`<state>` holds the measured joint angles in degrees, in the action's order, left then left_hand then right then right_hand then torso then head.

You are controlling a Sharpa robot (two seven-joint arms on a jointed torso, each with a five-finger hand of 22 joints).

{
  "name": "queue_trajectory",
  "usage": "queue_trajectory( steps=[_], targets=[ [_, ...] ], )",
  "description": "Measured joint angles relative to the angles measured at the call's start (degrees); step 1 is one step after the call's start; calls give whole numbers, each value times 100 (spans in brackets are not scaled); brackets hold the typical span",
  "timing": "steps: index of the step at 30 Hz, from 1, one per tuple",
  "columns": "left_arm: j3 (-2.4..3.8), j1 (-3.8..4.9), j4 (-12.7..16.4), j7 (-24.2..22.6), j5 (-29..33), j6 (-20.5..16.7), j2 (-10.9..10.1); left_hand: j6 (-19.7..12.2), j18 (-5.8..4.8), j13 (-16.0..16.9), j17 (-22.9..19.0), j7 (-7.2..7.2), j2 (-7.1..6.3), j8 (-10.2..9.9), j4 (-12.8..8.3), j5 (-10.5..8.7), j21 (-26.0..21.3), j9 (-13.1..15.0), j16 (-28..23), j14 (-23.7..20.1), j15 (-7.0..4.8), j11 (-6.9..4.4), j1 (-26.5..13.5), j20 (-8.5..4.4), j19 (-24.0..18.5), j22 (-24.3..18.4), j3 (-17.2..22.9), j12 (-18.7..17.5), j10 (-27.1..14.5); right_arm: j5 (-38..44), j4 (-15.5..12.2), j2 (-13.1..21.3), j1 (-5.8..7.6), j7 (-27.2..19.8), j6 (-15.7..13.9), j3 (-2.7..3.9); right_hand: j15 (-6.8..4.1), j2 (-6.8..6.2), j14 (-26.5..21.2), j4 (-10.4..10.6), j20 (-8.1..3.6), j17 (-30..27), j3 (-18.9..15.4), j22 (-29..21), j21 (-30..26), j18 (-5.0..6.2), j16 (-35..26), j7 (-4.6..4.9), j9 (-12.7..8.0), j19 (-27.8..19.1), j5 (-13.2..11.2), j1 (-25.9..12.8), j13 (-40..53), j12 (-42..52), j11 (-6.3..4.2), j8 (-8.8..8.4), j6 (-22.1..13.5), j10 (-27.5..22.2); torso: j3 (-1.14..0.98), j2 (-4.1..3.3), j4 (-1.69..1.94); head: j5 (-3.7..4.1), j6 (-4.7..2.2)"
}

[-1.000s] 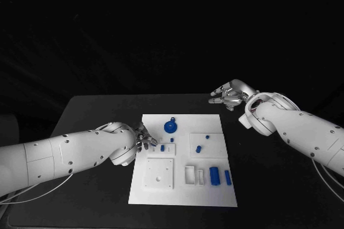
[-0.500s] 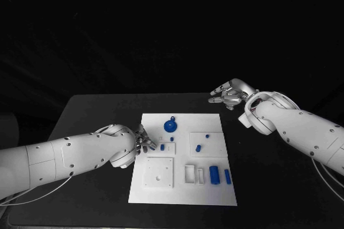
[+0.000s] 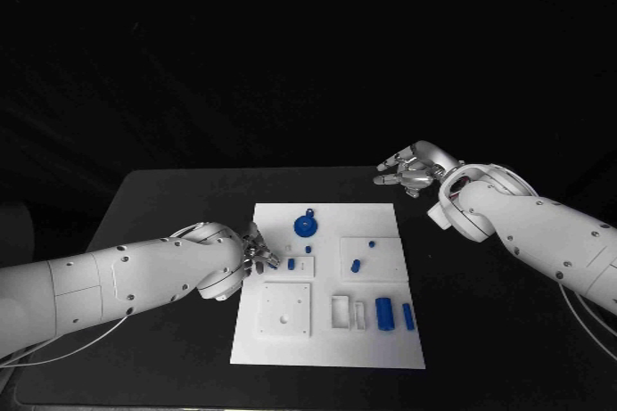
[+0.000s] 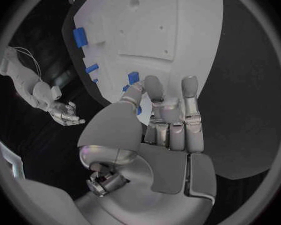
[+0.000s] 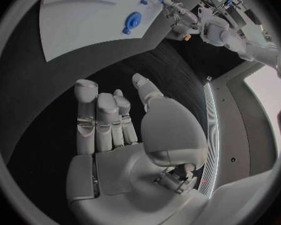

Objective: Assemble the parts on the task board

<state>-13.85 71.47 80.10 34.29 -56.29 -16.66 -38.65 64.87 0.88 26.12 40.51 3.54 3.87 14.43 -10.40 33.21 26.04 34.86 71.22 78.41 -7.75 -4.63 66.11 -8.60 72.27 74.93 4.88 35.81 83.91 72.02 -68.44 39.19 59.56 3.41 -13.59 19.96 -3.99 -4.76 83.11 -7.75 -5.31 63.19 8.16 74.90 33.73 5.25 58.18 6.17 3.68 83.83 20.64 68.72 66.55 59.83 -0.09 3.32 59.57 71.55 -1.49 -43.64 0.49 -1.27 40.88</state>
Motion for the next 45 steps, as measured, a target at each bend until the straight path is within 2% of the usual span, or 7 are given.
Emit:
queue_trajectory(
  steps=[14, 45],
  targets=[
    [3, -17, -64, 0, -26, 74, 45, -8, 0, -5, -1, -8, 4, 20, 3, -22, 0, 0, 0, -1, 1, 1, -6, 0, 0, -1, -3, 0, 1, 0, 1, 1, -1, 3, 6, 0, 0, 0, 0, 0, 0, -6, 0, 1, 0, 0, -22, 18, 0, 0, 0, 0, 0, -22, 0, 0, -18, 0, -1, 1, 0, 9, 3],
    [15, -24, -84, -9, -46, 213, 39, 2, 0, -4, 38, 2, 12, 24, 48, -43, 0, 263, 0, -3, 3, 5, -30, 0, 0, -2, -28, 0, 5, 0, 1, 9, -6, 5, 24, 0, 0, 0, 0, 0, 0, -5, 0, 3, 0, -1, -21, 11, 0, 0, 0, 0, 0, -22, 0, 0, -11, 0, 2, 2, 0, -3, -1]
  ],
)
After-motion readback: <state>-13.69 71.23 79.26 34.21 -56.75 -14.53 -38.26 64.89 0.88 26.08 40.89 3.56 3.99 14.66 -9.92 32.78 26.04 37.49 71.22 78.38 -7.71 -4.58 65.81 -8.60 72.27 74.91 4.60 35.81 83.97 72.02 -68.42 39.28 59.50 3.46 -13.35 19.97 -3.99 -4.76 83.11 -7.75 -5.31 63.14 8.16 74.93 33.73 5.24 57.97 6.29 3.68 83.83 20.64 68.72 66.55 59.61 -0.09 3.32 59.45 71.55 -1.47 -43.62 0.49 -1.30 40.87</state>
